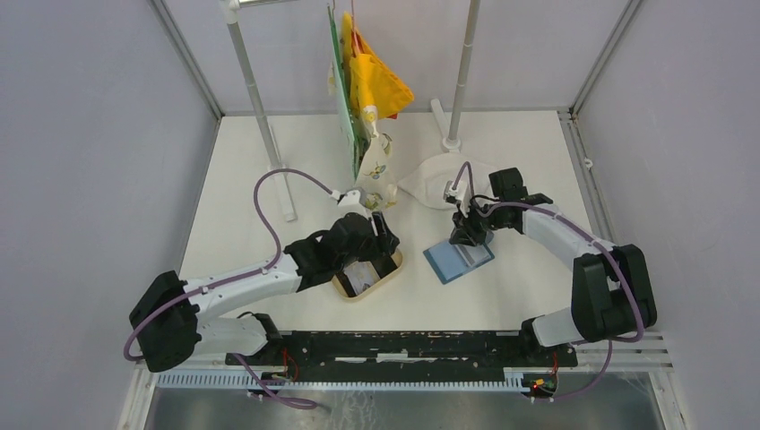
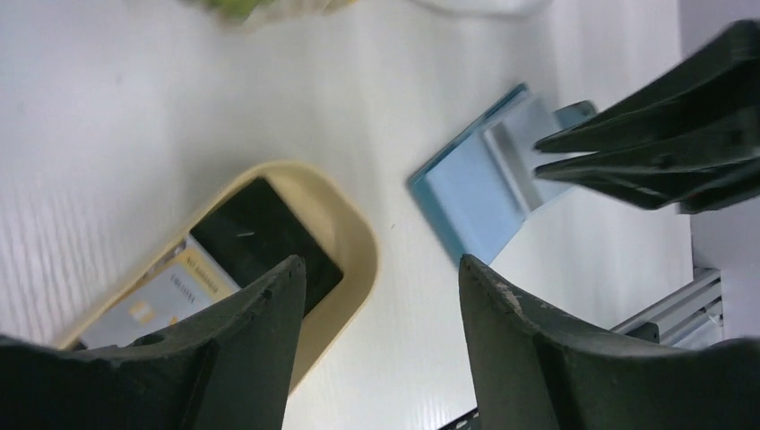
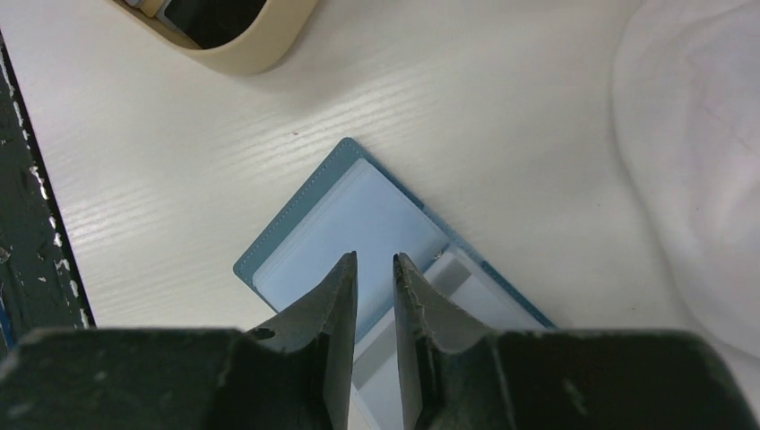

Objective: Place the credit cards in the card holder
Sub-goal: Pick up the credit card from the storage box.

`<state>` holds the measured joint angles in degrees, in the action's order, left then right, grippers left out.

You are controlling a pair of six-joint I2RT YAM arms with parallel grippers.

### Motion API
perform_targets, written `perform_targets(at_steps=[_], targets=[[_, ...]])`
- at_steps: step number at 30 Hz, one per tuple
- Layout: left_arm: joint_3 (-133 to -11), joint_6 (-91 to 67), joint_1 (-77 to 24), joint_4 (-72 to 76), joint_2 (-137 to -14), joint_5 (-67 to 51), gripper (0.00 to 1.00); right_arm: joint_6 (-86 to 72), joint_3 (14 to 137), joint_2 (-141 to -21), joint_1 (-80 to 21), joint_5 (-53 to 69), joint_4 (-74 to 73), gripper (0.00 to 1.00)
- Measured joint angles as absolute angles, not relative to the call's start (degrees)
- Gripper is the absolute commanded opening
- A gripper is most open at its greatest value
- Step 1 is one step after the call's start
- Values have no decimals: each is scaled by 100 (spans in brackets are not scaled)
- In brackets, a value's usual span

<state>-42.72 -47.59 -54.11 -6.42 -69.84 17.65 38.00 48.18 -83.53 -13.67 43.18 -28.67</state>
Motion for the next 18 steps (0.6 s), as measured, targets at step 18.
perform_targets(at_steps=[18], targets=[[-3817,-6355,-5408,-1096,-7728,1979,73,3787,4812,-8409,-1378,4497,-2788,28]])
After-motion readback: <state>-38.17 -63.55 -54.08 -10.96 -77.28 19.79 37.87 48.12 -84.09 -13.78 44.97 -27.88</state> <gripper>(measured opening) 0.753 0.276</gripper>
